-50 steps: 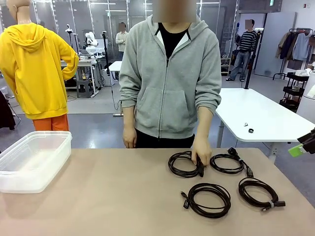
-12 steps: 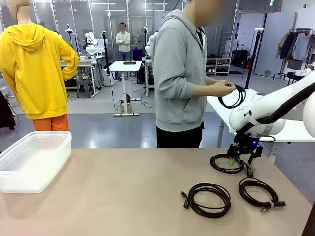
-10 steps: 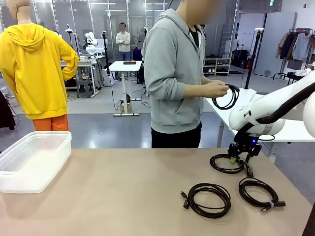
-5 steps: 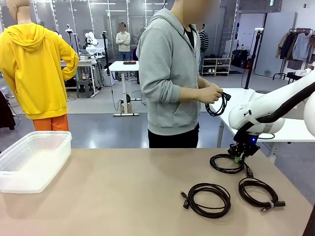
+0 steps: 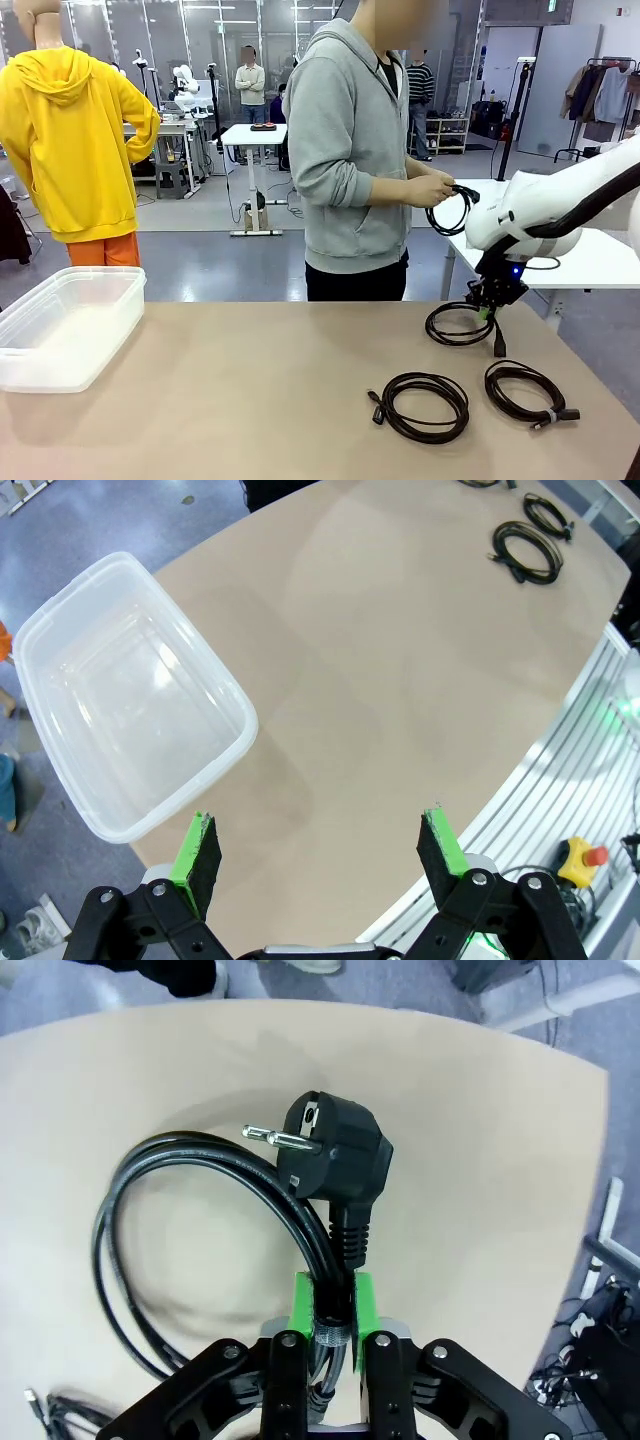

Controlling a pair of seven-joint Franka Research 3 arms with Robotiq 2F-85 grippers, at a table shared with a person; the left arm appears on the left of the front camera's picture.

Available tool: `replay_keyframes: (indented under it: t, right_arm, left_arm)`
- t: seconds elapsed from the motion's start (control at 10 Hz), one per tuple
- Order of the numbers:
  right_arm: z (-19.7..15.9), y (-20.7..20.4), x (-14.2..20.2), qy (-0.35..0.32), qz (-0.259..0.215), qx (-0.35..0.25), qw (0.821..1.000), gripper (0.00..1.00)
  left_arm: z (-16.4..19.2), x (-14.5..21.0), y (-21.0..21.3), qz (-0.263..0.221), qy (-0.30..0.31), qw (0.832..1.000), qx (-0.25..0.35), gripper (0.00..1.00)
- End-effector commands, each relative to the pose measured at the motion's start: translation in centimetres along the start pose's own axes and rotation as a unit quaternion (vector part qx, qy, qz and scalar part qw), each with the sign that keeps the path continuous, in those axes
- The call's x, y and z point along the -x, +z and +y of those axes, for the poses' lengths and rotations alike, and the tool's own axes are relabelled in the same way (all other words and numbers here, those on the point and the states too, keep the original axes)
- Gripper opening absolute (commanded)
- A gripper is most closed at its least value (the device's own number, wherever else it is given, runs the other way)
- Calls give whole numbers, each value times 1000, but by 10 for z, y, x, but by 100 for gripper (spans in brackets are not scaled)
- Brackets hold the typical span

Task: Organize and store the cables.
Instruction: Place the Power Cable into the Organizing box.

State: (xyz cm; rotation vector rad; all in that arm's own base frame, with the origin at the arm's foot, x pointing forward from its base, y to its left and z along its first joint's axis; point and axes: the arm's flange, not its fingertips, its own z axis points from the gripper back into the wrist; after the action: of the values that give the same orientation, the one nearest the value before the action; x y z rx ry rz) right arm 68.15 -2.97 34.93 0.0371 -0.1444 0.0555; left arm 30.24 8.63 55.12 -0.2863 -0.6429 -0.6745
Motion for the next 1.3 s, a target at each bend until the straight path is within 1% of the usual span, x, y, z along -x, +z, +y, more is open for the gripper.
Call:
replay_keyframes:
  t: [0.0,0.1,0.2,0.3,0.9,1.0,1.1,1.2]
  right_arm:
    - [14,39,15,-35,5,15,999,0]
    - [16,51,22,-40,-1,12,999,0]
    - [18,56,28,-32,-2,-1,999,0]
    - [7,44,7,-19,-3,2,1000,0]
    - [7,44,7,-19,-3,2,1000,0]
    - [7,40,11,-22,7,1,1000,19]
    - [24,65,6,-3,-8,25,1000,19]
    - [42,89,0,-5,-13,44,999,19]
  left_arm:
    - [1,-1,0,-5,-3,1000,3,100]
    - [1,-1,0,-5,-3,1000,3,100]
    - [1,-1,0,-5,-3,1000,3,100]
    - [1,-1,0,-5,-3,1000,3,100]
    - [1,-1,0,-5,-3,1000,3,100]
    - [1,-1,0,-5,-3,1000,3,100]
    - [1,-1,0,-5,-3,1000,3,100]
    - [1,-1,0,-5,-3,1000,3,100]
